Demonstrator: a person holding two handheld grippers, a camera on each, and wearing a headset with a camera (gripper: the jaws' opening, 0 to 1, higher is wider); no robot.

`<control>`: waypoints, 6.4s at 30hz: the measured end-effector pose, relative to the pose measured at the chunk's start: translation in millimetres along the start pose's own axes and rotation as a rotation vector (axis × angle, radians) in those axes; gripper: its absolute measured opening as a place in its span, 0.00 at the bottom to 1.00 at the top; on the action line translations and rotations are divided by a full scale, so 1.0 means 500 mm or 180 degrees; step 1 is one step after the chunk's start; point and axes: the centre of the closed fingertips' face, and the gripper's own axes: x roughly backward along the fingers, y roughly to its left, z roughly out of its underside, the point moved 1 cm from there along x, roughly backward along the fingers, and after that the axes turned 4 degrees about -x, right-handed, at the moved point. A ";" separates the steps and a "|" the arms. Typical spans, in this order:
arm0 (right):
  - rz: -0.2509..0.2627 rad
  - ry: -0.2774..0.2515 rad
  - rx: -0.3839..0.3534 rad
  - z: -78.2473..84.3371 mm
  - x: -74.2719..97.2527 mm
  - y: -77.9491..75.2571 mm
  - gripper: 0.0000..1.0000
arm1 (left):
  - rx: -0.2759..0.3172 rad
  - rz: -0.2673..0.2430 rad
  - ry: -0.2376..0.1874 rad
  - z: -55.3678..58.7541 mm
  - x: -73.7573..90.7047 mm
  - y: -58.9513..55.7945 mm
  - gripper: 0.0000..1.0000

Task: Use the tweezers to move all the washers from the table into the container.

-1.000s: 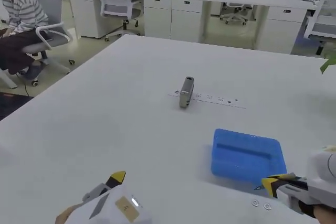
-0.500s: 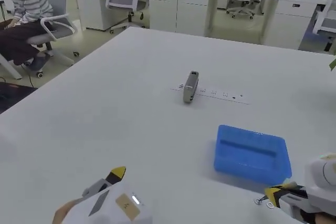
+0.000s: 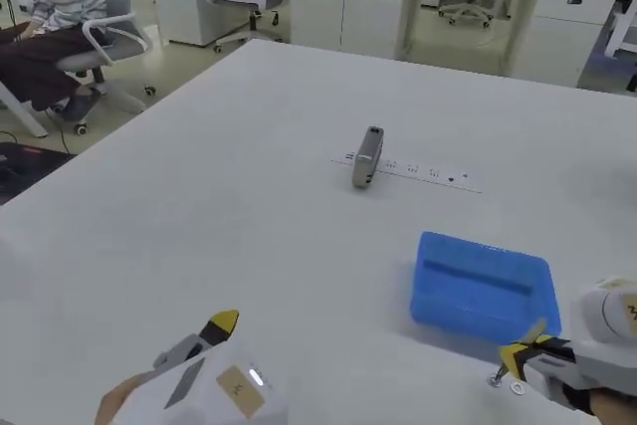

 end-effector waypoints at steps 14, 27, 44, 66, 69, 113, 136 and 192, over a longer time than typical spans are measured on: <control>-0.0027 0.0087 -0.0035 -0.008 0.011 0.005 0.01 | 0.0040 0.0033 -0.0079 -0.008 0.002 -0.002 0.96; -0.0057 -0.0178 0.0042 -0.086 0.049 0.017 0.01 | 0.0024 0.0041 -0.0059 -0.005 0.001 -0.004 0.95; -0.0051 -0.0312 0.0158 -0.138 0.048 0.013 0.01 | 0.0002 0.0049 -0.0041 -0.003 0.001 -0.006 0.95; -0.0041 -0.0281 0.0143 -0.168 -0.027 0.009 0.02 | 0.0019 0.0029 0.0044 0.006 -0.003 -0.002 0.95; -0.0023 -0.0215 0.0122 -0.156 -0.045 0.003 0.02 | 0.0020 0.0047 0.0081 0.010 -0.005 -0.005 0.94; -0.0011 -0.0159 0.0060 -0.145 -0.054 -0.012 0.03 | -0.0019 0.0029 0.0148 0.016 -0.006 -0.003 0.93; 0.0017 -0.0630 0.0085 -0.173 0.089 -0.007 0.02 | 0.0031 -0.0029 0.0053 0.007 0.000 0.005 0.93; 0.0071 -0.0050 -0.0132 0.016 0.025 -0.037 0.03 | 0.0033 -0.0057 0.0097 0.012 -0.001 0.007 0.92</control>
